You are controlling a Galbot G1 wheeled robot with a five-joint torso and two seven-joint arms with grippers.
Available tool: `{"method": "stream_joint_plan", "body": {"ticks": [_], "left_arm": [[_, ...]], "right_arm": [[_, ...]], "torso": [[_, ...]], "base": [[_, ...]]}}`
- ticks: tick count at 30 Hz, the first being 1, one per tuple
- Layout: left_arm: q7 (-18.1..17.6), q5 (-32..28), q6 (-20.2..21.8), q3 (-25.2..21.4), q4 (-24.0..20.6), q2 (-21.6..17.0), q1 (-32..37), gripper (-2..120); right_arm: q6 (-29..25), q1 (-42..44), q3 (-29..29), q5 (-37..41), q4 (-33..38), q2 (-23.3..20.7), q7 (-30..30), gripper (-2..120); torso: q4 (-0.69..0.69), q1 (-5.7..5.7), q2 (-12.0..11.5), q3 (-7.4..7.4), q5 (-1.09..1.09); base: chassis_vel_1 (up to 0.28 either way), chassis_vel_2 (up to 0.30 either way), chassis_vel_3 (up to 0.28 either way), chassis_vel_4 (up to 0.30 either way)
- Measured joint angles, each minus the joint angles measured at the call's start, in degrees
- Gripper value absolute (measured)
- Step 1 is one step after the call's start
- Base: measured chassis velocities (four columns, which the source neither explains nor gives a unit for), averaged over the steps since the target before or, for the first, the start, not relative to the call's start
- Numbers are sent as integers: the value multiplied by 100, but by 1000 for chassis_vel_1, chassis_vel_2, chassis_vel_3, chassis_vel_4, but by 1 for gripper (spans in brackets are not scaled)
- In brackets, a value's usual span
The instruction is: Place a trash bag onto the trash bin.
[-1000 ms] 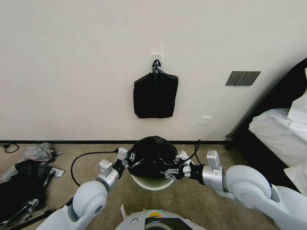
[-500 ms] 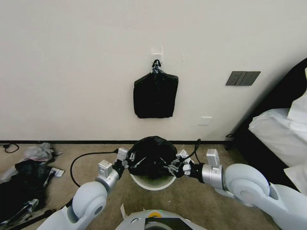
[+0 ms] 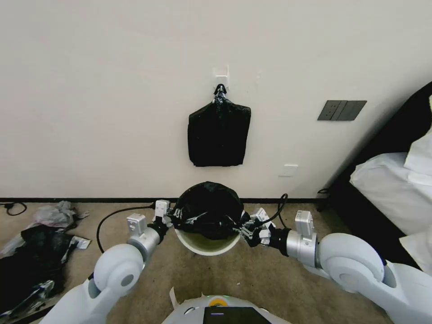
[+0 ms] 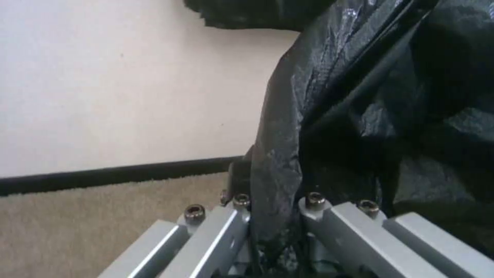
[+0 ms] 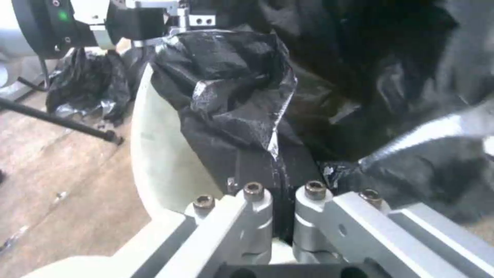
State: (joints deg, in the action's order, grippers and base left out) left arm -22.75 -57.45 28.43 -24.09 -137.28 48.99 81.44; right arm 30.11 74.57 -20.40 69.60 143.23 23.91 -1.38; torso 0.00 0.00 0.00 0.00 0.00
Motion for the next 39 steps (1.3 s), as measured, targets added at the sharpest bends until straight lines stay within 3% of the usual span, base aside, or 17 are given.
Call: {"method": "stream_joint_plan", "body": {"ticks": [11, 17, 23, 32, 37, 39], "left_arm": [[-319, -898, 112, -288, 168, -4, -404, 1], [-657, -1423, 156, -297, 216, 36, -616, 1], [-954, -1718, 162, -278, 317, 53, -813, 1], [-1054, -1750, 155, -261, 338, 81, -830, 1], [-1084, -1780, 152, -284, 304, 84, -776, 1], [-1108, -1786, 152, -289, 290, 83, -752, 1]], "right_arm": [[-2, 160, -256, -38, 6, 452, 26, 0], [-32, 249, 43, -429, 4, 714, 75, 0], [-456, 508, 497, -1542, 1, 971, 332, 0], [-966, 747, 783, -2577, -5, 1010, 594, 0], [-1511, 856, 1037, -3428, -331, 1054, 843, 0], [-2004, 900, 1172, -4082, -598, 1061, 1048, 0]], "torso": [[0, 0, 0, 0, 0], [0, 0, 0, 0, 0], [-1, 0, 0, 0, 0], [0, 0, 0, 0, 0], [0, 0, 0, 0, 1], [0, 0, 0, 0, 0]], "base": [[0, 0, 0, 0], [0, 0, 0, 0], [0, 0, 0, 0], [0, 0, 0, 0], [0, 0, 0, 0], [0, 0, 0, 0]]}}
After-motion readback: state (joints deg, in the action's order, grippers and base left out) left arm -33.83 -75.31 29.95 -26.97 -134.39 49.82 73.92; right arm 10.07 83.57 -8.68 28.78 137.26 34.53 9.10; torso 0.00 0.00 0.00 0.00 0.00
